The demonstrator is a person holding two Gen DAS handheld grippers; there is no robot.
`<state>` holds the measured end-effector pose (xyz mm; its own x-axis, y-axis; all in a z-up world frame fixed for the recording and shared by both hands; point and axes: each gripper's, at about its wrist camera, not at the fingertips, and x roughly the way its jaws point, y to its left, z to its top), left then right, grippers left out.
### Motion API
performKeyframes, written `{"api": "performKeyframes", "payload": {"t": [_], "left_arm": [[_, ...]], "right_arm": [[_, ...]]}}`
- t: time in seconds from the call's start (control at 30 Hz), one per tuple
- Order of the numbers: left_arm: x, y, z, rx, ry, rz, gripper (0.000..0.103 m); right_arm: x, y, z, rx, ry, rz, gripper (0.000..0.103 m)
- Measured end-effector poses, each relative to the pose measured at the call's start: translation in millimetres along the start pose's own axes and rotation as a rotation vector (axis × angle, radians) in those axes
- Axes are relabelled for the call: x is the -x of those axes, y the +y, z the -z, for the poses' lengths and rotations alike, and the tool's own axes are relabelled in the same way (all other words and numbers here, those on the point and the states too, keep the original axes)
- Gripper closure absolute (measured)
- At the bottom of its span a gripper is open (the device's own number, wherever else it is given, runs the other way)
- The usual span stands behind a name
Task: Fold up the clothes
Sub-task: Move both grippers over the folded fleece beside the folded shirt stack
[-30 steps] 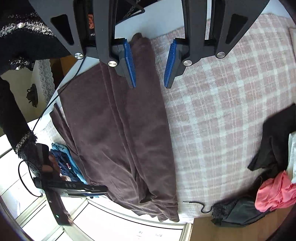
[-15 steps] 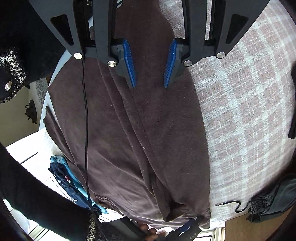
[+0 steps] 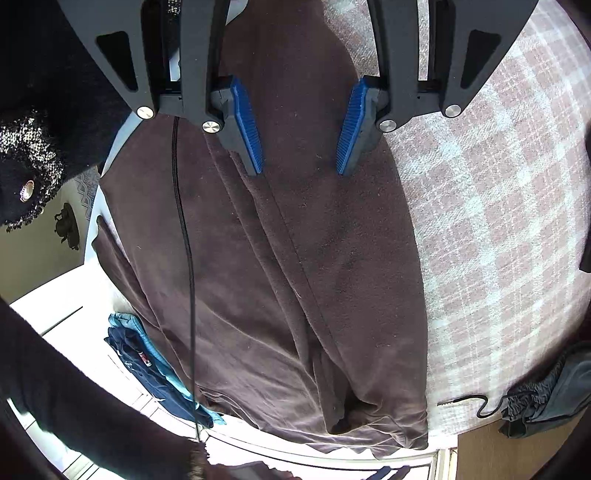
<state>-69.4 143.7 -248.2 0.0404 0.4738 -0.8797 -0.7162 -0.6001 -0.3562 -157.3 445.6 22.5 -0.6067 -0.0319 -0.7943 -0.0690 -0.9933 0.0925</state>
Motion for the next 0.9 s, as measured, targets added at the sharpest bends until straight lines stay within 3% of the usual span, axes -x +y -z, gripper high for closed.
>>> {"api": "performKeyframes", "payload": {"t": [0.03, 0.1, 0.2, 0.33, 0.43, 0.53, 0.63, 0.8, 0.83, 0.87, 0.9], "left_arm": [[4, 2, 0, 0.005, -0.004, -0.001, 0.066], [15, 0, 2, -0.004, -0.032, 0.003, 0.066], [31, -5, 5, -0.034, -0.072, 0.033, 0.066], [21, -30, 7, -0.138, -0.044, 0.078, 0.066], [-3, -47, 17, -0.229, 0.039, 0.071, 0.066], [-6, -54, 28, -0.300, 0.066, 0.018, 0.066], [14, -61, 22, -0.261, 0.048, 0.043, 0.066], [33, -100, 6, -0.270, -0.038, 0.047, 0.066], [28, -110, 1, -0.263, -0.039, 0.043, 0.065], [22, -119, -4, -0.254, -0.040, 0.037, 0.065], [15, -128, -8, -0.241, -0.038, 0.029, 0.065]], "right_arm": [[27, -4, 22, -0.022, -0.040, 0.015, 0.069], [78, -13, 69, -0.077, -0.113, 0.048, 0.056], [112, -27, 161, -0.173, -0.107, 0.201, 0.053], [120, -57, 296, -0.380, 0.005, 0.338, 0.053], [101, -78, 391, -0.498, 0.125, 0.357, 0.053], [59, -85, 460, -0.497, 0.253, 0.363, 0.053], [17, -97, 500, -0.462, 0.325, 0.333, 0.053], [-36, -96, 527, -0.314, 0.358, 0.199, 0.054], [-45, -94, 532, -0.273, 0.374, 0.177, 0.058], [-56, -91, 538, -0.221, 0.398, 0.166, 0.079], [-68, -88, 545, -0.168, 0.424, 0.156, 0.091]]}}
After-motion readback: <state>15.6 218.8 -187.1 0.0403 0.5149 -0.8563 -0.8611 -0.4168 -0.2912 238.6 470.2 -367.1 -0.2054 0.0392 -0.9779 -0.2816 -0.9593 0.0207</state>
